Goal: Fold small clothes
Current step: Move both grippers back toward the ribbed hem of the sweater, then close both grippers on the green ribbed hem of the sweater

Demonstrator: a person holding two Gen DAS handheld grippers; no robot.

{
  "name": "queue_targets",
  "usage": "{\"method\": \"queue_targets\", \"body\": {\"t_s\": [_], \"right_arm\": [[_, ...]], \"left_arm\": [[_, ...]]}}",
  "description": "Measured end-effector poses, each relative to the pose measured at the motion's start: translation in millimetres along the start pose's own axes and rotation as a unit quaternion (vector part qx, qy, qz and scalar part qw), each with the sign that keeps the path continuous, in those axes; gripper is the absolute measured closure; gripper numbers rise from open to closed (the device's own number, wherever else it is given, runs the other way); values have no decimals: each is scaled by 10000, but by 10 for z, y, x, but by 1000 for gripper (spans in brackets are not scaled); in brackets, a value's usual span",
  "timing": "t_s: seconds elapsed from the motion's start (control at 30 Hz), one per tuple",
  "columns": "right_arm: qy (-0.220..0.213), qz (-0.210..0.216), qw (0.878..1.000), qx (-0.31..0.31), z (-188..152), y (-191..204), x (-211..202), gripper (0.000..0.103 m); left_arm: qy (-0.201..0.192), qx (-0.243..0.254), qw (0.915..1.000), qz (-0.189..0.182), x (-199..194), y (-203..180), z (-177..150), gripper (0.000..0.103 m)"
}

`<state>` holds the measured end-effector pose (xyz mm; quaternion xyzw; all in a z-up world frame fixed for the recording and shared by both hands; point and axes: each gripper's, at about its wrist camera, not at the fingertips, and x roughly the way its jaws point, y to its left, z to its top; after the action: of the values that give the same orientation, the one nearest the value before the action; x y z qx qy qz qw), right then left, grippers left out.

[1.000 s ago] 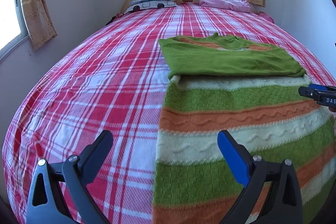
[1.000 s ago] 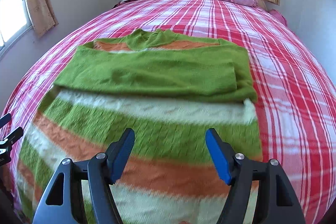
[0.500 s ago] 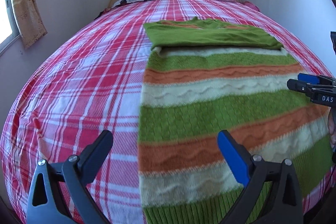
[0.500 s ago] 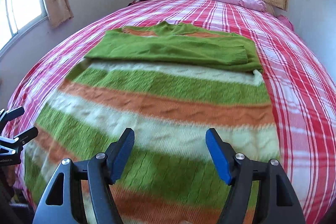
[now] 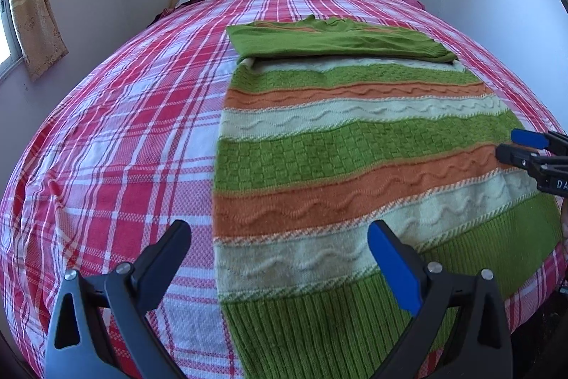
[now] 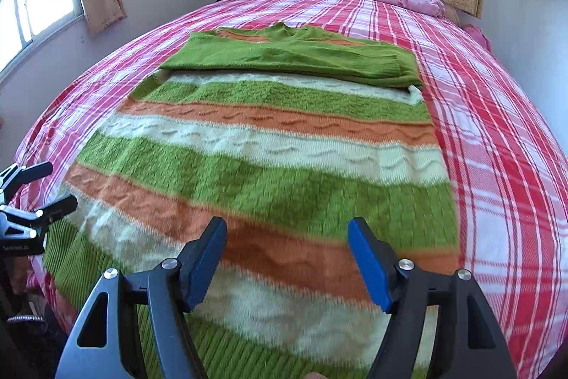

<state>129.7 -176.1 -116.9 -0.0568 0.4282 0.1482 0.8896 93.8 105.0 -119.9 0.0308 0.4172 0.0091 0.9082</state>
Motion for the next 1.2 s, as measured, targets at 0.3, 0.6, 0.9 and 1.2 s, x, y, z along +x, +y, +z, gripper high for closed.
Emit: {"method": "queue_targets", "body": {"t_s": [0.3,0.6,0.9,1.2], "right_arm": [[50,11,10000,45,-277,-37,-211,31],[2,-21,10000,81,-447,-74,-440,31],[-37,-88,9999,38,-475,-47,-524,31],[106,-289,9989,351,-575,-272,-656,31]], "left_arm": [[194,-264,9993,-181,-101,141,-249,1],[523,-865,9922,-733,-214,351,-561,9],[694,-1346,9807,-1238,-74,422,-642,45],[600,-1122,9825,-1359,-106,343,-632,91]]}}
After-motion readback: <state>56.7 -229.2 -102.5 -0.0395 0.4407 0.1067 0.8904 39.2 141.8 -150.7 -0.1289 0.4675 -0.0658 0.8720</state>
